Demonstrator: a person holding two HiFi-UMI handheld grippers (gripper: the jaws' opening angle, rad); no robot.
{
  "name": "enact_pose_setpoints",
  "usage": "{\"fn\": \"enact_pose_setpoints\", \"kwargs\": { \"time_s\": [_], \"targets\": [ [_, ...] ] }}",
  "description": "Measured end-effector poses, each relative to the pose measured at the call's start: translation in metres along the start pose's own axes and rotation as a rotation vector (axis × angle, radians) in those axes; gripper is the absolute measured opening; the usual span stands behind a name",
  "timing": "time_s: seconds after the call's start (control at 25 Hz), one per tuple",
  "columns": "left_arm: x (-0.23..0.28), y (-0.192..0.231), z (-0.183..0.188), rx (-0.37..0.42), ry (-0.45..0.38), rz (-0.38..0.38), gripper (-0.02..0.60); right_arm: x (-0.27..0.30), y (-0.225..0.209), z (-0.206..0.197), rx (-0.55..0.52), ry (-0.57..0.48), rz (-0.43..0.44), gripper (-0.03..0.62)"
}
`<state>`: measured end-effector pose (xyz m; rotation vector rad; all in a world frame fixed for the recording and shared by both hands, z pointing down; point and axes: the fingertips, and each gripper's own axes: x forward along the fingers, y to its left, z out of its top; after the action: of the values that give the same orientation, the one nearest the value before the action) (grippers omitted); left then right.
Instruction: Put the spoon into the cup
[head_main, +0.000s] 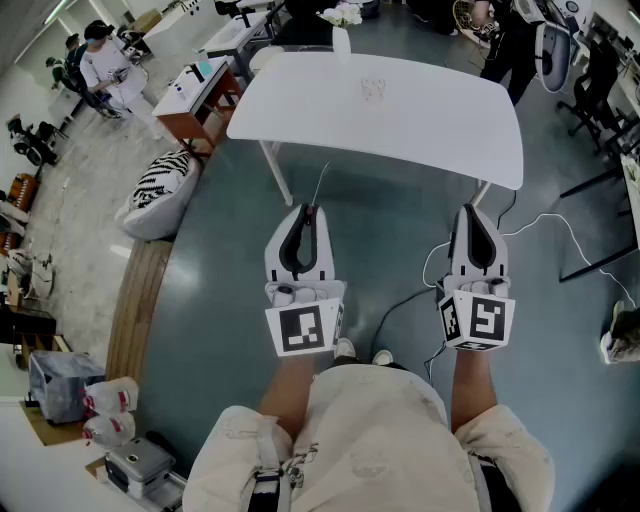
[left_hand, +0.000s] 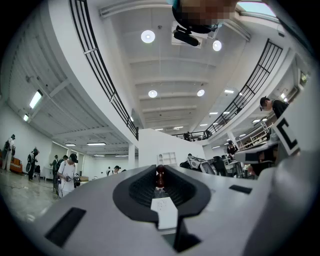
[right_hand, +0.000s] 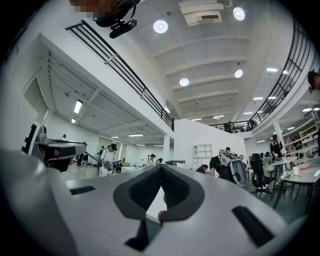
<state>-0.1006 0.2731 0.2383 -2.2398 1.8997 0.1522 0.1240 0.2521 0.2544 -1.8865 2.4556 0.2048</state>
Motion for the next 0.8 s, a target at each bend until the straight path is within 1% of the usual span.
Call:
{"fn": "enact_pose_setpoints", "kwargs": {
  "time_s": [0.16, 0.36, 0.6, 0.8],
  "targets": [
    [-0.005, 0.015, -0.001, -0.002, -0.006, -0.01, 0.041, 0.002, 0.021, 0.0, 0.0, 0.003, 0.006, -0.012],
    [-0.008, 0.044, -0.005, -0.026, -0.014, -0.011, 0.041, 0.013, 0.052, -0.001, -0.016, 0.006, 0.012, -0.012],
    [-0.013, 0.084, -0.011, -0.054, -0.012, -0.027, 0.041, 0.023, 0.091, 0.005, -0.005, -0.004, -0.009, -0.012],
    [-0.022, 0.105, -0.017, -0.065, -0.013, -0.04, 0.041, 0.022, 0.112, 0.002, -0.005, 0.012, -0.033, -0.012]
  ]
}}
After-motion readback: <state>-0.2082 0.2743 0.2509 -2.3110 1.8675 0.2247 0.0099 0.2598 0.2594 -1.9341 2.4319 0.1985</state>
